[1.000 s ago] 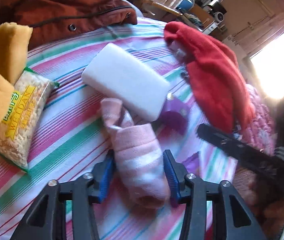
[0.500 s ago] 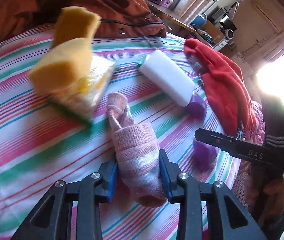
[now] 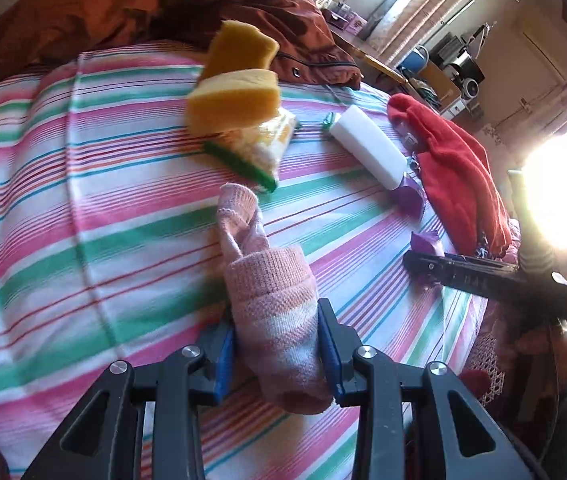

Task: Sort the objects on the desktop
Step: 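Grasp the pink knit sock with the left tool while the right tool grasps a purple snack packet, then carry pink sock and purple packet to the gold tray and open both tools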

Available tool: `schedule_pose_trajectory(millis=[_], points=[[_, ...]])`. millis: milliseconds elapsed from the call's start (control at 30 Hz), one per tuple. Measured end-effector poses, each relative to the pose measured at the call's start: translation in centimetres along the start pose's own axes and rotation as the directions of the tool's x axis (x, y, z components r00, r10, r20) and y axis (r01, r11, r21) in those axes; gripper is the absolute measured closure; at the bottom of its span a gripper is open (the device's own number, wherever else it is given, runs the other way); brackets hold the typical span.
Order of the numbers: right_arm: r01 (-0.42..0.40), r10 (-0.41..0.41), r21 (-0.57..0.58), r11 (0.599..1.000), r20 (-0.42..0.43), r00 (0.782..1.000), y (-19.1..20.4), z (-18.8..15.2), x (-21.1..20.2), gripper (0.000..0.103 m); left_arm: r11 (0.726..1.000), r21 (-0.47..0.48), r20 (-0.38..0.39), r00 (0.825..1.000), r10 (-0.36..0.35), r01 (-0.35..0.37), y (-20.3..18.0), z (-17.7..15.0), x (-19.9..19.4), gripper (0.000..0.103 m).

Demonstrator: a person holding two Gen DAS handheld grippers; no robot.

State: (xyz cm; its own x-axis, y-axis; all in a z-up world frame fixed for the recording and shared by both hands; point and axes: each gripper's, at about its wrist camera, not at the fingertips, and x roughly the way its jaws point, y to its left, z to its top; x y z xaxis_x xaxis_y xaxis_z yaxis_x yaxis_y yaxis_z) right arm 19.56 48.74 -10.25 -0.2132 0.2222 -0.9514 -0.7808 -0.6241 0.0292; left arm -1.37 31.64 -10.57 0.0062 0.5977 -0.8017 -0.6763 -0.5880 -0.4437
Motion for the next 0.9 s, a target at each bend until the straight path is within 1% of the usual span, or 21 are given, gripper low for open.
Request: schedule_pose_trajectory(millis=[67, 133, 233, 333, 433, 600, 733, 800, 833, 900], points=[[0.000, 0.000, -0.009, 1.000, 0.006, 1.000, 0.3, -0.2, -0.2, 0.063, 1.000, 0.004, 0.015, 1.000, 0.017, -0.017, 0.5, -0.6, -0.9, 0.067], [-0.035, 0.036, -0.023, 0.999, 0.012, 0.999, 0.9, -0.5, -0.6, 0.064, 0.999, 0.006, 0.030, 0.999, 0.035, -0.036, 1.0, -1.1, -1.8, 0.067], [-0.056, 0.058, -0.056, 0.997, 0.028, 0.998, 2.3, -1.1, -1.3, 0.064, 0.999, -0.010, 0.054, 0.997, 0.048, -0.048, 1.8, -1.8, -3.2, 0.067], [-0.104, 0.110, -0.108, 0.989, 0.049, 0.993, 4.6, -1.9, -2.2, 0.064, 0.998, -0.026, 0.081, 0.995, 0.063, -0.061, 2.4, -2.5, -4.7, 0.067], [-0.142, 0.155, -0.162, 0.976, 0.070, 0.985, 6.6, -2.6, -3.5, 0.064, 0.996, -0.034, 0.115, 0.990, 0.082, -0.079, 2.9, -3.3, -6.4, 0.067], [-0.206, 0.239, -0.263, 0.943, 0.102, 0.966, 11.2, -3.5, -5.8, 0.064, 0.993, -0.076, 0.172, 0.980, 0.102, -0.090, 4.4, -4.6, -9.6, 0.067], [-0.263, 0.315, -0.342, 0.902, 0.108, 0.943, 15.7, -3.9, -7.7, 0.064, 0.987, -0.124, 0.228, 0.966, 0.124, -0.098, 6.0, -5.5, -12.7, 0.067], [-0.288, 0.352, -0.385, 0.877, 0.107, 0.930, 18.1, -4.2, -8.6, 0.064, 0.983, -0.151, 0.266, 0.953, 0.145, -0.108, 7.0, -5.9, -14.7, 0.067], [-0.295, 0.364, -0.399, 0.868, 0.107, 0.925, 19.2, -4.5, -8.4, 0.064, 0.980, -0.164, 0.285, 0.946, 0.156, -0.112, 7.5, -6.1, -15.6, 0.067], [-0.326, 0.404, -0.435, 0.839, 0.098, 0.909, 21.5, -5.1, -9.2, 0.064, 0.974, -0.190, 0.312, 0.933, 0.178, -0.123, 8.6, -6.5, -17.2, 0.067]])
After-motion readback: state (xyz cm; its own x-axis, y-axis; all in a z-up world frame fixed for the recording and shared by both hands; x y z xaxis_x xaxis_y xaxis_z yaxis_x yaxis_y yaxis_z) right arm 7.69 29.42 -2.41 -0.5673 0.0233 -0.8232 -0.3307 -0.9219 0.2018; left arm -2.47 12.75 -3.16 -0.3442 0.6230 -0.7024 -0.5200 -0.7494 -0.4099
